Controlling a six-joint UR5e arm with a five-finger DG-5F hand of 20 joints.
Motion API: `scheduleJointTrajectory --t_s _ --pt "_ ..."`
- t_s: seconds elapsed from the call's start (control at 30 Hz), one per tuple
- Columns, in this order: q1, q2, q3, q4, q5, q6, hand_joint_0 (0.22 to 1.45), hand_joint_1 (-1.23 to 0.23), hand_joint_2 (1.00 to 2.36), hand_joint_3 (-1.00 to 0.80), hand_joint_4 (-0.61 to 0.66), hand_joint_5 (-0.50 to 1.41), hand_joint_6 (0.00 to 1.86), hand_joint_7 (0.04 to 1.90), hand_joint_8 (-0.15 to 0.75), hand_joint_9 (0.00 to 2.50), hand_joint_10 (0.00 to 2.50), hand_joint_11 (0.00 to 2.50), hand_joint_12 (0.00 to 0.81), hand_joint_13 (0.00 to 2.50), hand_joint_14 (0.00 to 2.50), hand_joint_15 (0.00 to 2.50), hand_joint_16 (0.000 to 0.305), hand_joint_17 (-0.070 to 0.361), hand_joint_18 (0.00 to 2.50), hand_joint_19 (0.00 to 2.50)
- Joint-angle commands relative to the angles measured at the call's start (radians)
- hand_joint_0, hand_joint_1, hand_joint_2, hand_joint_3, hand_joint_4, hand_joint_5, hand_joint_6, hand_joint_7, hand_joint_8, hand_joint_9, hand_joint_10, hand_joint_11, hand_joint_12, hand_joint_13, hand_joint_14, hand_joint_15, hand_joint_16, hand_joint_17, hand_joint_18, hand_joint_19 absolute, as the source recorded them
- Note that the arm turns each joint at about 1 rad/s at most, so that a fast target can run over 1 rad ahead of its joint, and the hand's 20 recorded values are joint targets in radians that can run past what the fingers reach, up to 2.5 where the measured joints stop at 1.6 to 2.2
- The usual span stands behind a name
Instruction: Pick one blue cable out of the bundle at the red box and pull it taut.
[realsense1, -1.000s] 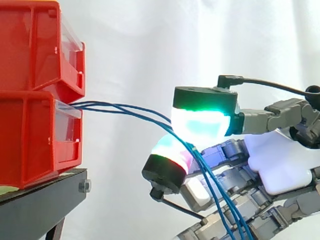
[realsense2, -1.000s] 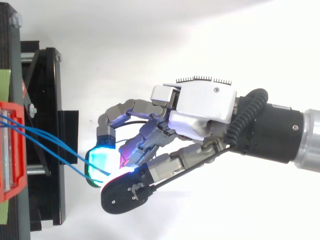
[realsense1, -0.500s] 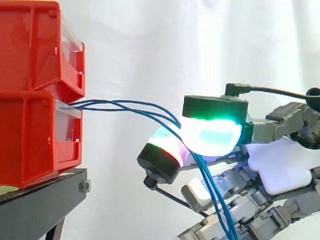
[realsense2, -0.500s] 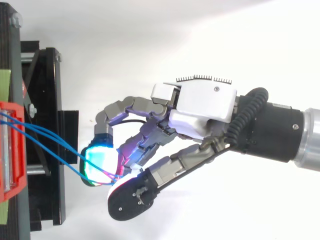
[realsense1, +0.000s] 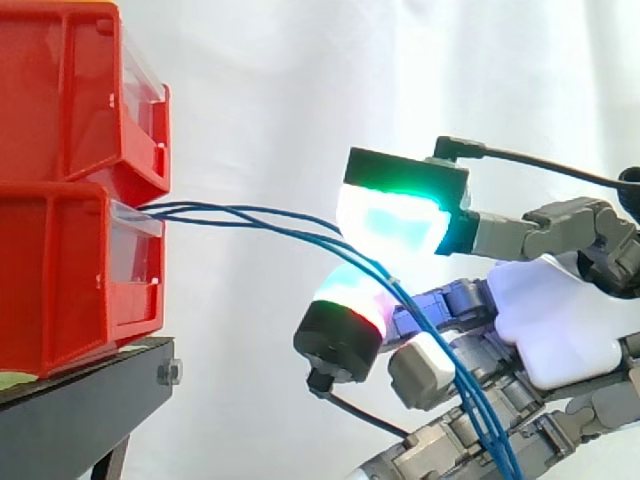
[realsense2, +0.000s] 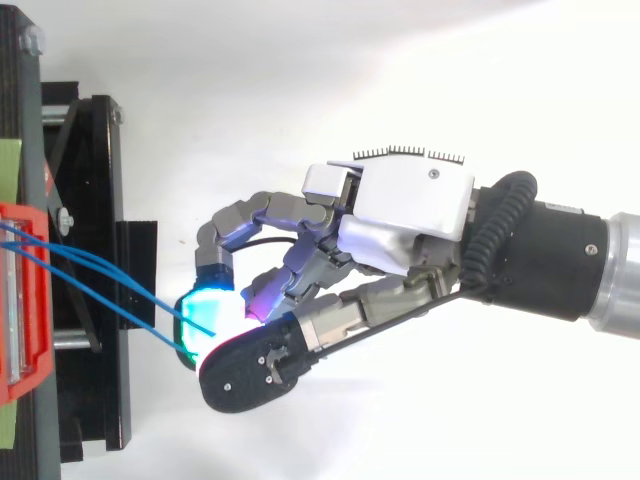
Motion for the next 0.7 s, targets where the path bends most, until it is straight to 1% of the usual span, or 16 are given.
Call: scheduleJointTrajectory --t_s 0.0,0.03,0.07,0.17,0.23,0.27,0.4,0.53,0.57,0.67 --pt "0.000 0.000 0.000 0.000 0.000 0.000 0.59 -0.73 1.00 -0.50 0.07 -0.11 0.83 1.31 0.356 1.20 0.02 0.84 0.402 0.74 0.01 0.24 0.051 0.115 0.79 0.39" --pt "0.000 0.000 0.000 0.002 0.000 0.000 0.59 -0.74 1.00 -0.47 0.08 -0.11 0.84 1.33 0.357 1.20 0.02 0.85 0.403 0.75 0.01 0.25 0.051 0.114 0.79 0.39" --pt "0.000 0.000 0.000 0.003 0.000 0.000 0.60 -0.75 1.01 -0.42 0.09 -0.11 0.85 1.31 0.364 1.20 0.02 0.86 0.407 0.76 0.01 0.25 0.051 0.114 0.80 0.39" --pt "0.000 0.000 0.000 0.002 0.000 0.000 0.60 -0.77 1.01 -0.34 0.10 -0.11 0.87 1.29 0.365 1.21 0.02 0.88 0.407 0.78 0.01 0.28 0.051 0.115 0.81 0.38" --pt "0.000 0.000 0.000 0.000 0.000 0.000 0.60 -0.79 1.01 -0.32 0.12 -0.11 0.88 1.29 0.367 1.21 0.02 0.89 0.410 0.78 0.01 0.28 0.051 0.115 0.82 0.39" --pt "0.000 0.000 0.000 0.000 0.000 0.000 0.61 -0.80 1.01 -0.31 0.12 -0.12 0.89 1.26 0.365 1.19 0.02 0.88 0.412 0.78 0.01 0.27 0.051 0.115 0.82 0.38" --pt "0.000 0.000 0.000 0.003 0.000 -0.002 0.64 -0.86 1.01 -0.33 0.11 -0.14 0.90 1.20 0.356 1.13 0.02 0.89 0.407 0.74 0.01 0.26 0.051 0.116 0.80 0.36" --pt "0.003 0.000 0.002 0.005 0.000 -0.002 0.68 -0.88 1.01 -0.40 0.08 -0.14 0.90 1.22 0.347 1.10 0.02 0.89 0.405 0.71 0.01 0.25 0.051 0.115 0.79 0.34" --pt "0.001 0.000 0.000 0.003 0.000 -0.002 0.68 -0.88 1.01 -0.41 0.07 -0.15 0.90 1.20 0.343 1.09 0.02 0.89 0.405 0.71 0.01 0.25 0.051 0.115 0.78 0.34" --pt "0.003 0.000 0.000 0.002 0.000 -0.002 0.71 -0.89 1.00 -0.50 0.04 -0.15 0.90 1.16 0.330 1.05 0.02 0.88 0.399 0.68 0.01 0.24 0.050 0.113 0.73 0.32"
